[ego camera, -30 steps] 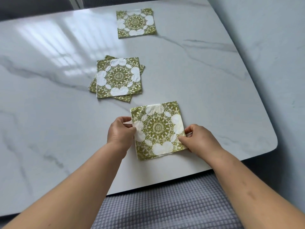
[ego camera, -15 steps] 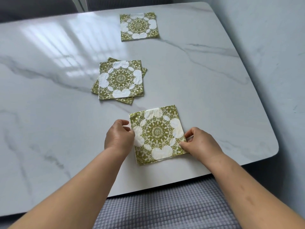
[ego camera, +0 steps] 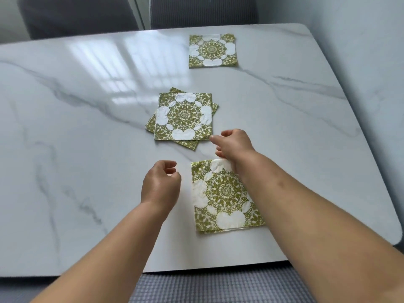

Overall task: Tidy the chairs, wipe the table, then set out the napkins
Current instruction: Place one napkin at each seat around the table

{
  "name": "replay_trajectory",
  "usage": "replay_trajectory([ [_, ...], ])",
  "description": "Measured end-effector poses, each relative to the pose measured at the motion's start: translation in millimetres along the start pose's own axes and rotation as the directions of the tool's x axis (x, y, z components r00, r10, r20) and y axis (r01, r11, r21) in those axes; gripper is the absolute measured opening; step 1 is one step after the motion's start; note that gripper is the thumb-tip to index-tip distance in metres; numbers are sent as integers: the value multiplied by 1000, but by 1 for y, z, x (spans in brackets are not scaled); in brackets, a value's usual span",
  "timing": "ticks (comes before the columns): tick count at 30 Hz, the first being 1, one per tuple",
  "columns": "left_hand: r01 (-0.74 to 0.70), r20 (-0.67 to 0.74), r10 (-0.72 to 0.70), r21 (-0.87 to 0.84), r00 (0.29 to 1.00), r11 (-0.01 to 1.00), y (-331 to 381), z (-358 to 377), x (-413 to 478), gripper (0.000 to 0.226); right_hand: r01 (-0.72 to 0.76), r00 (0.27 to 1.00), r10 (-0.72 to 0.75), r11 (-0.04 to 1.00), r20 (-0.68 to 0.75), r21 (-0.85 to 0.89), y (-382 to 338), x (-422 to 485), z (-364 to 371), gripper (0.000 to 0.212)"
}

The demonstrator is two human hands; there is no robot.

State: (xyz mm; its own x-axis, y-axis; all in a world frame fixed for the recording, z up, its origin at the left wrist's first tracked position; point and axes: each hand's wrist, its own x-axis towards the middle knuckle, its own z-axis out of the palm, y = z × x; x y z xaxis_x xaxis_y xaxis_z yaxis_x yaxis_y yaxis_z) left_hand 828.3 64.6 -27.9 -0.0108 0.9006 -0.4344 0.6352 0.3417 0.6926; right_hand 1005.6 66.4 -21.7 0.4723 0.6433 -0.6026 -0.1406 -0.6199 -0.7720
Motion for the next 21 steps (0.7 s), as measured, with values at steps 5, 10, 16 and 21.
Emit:
replay_trajectory([
  [5,-7,-57,3,-63,998,998,-9,-24,6,28,-121,988,117,992,-101,-33,-30,31,31,20],
  [10,4,-80,-19,-187,997,982,-22,-43,8,28,-118,977,100,989,-187,-89,-31,48,42,22],
  [16,37,-34,-49,-295,998,955,-31,-66,21,22,211,948,-248,959,-198,-190,-49,36,59,7],
  [21,70,105,-29,-415,994,907,-40,-115,52,20,436,885,-439,898,-153,-52,-79,-18,113,8],
])
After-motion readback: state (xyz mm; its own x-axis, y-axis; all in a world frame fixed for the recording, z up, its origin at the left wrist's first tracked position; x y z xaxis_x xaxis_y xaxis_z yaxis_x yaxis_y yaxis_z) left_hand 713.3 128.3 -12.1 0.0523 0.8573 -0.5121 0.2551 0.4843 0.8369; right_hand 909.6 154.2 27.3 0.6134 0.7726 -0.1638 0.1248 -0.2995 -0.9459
